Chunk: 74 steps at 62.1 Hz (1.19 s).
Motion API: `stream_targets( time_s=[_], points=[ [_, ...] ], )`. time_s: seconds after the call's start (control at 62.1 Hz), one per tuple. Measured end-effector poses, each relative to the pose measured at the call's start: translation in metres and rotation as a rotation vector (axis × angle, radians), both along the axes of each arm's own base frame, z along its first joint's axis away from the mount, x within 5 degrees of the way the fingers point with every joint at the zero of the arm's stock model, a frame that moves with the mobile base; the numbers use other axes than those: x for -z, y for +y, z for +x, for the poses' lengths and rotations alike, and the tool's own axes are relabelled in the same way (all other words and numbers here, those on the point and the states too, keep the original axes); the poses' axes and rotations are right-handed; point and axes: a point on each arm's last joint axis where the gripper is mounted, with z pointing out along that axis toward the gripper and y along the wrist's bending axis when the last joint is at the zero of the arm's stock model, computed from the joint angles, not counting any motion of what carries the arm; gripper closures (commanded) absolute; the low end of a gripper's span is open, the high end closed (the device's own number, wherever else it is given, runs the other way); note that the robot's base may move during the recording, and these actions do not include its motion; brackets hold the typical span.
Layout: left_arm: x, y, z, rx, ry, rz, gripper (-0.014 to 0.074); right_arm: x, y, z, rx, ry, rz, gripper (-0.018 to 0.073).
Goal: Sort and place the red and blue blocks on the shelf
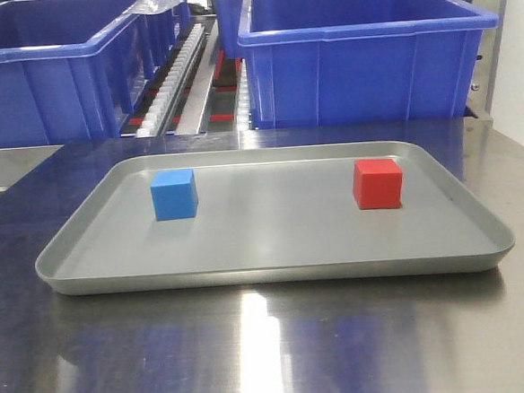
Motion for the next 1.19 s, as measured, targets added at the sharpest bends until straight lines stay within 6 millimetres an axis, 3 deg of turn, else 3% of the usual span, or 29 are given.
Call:
stream_targets(
  time_s=[0.999,1.192],
  points=[
    [0.000,0.000,0.000,0.000,0.000,0.000,0.0471,0.000,0.000,0.000,-0.003,0.023,0.000,0.0504],
    [0.000,0.000,0.000,0.000,0.000,0.000,0.0471,-0.025,0.002,-0.007,-0.020,0.090,-0.002,0.0504]
  ],
)
